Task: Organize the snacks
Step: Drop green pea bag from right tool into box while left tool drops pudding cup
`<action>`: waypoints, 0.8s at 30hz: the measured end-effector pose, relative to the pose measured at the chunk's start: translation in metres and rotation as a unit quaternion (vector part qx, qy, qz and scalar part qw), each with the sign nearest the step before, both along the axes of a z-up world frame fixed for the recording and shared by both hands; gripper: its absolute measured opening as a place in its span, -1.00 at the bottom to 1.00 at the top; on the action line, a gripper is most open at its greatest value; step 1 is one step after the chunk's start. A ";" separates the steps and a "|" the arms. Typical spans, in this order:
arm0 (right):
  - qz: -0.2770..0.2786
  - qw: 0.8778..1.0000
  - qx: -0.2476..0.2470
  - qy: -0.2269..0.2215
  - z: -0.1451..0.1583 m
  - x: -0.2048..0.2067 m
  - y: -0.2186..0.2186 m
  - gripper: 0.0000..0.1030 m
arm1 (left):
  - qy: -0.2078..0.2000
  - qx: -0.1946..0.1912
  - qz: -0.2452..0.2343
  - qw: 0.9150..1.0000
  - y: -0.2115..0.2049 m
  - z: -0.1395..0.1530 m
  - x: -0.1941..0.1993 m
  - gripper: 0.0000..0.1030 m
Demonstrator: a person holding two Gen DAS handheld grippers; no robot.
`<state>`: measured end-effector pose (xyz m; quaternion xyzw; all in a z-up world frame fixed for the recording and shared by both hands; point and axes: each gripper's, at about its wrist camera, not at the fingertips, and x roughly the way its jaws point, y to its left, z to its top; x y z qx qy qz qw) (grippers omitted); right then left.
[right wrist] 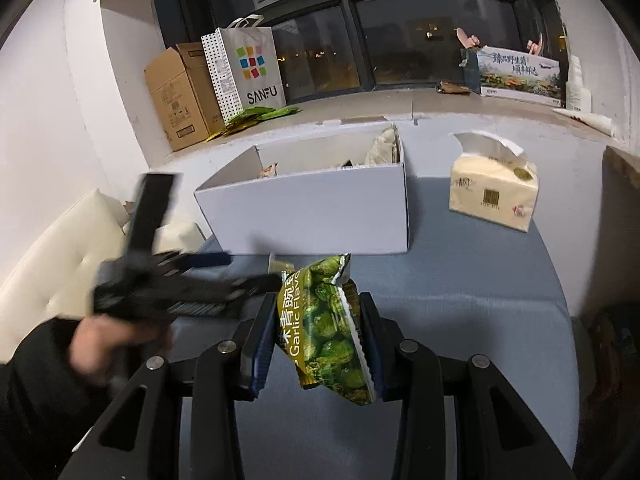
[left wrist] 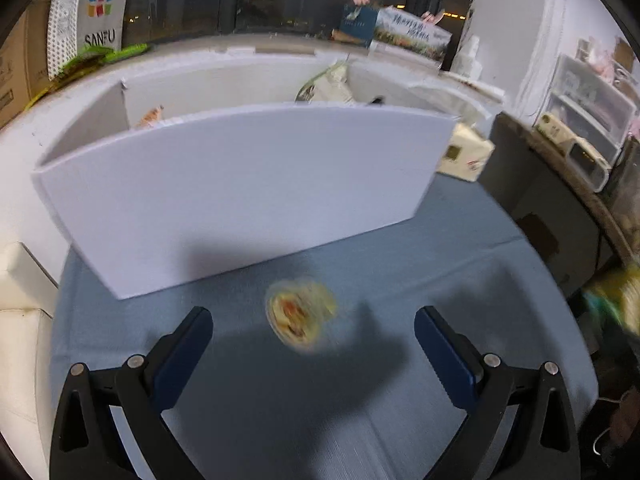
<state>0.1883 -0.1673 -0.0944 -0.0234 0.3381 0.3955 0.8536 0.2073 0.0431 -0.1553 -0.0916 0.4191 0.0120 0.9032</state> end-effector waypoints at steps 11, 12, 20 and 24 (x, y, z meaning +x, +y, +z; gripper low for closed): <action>-0.006 1.000 0.004 0.022 -0.014 -0.001 -0.011 -0.18 | 0.018 0.003 -0.011 1.000 0.008 -0.020 0.012 -0.01; -0.006 1.000 0.003 0.021 -0.014 -0.001 -0.010 -0.18 | 0.012 0.003 -0.009 1.000 0.008 -0.017 0.007 -0.01; 0.001 1.000 0.007 0.015 -0.010 0.000 -0.002 -0.18 | -0.085 -0.023 -0.009 0.996 0.017 0.051 -0.050 -0.01; 0.009 1.000 0.019 0.001 0.010 0.013 0.014 -0.18 | -0.134 -0.022 -0.006 0.991 0.036 0.096 -0.064 -0.01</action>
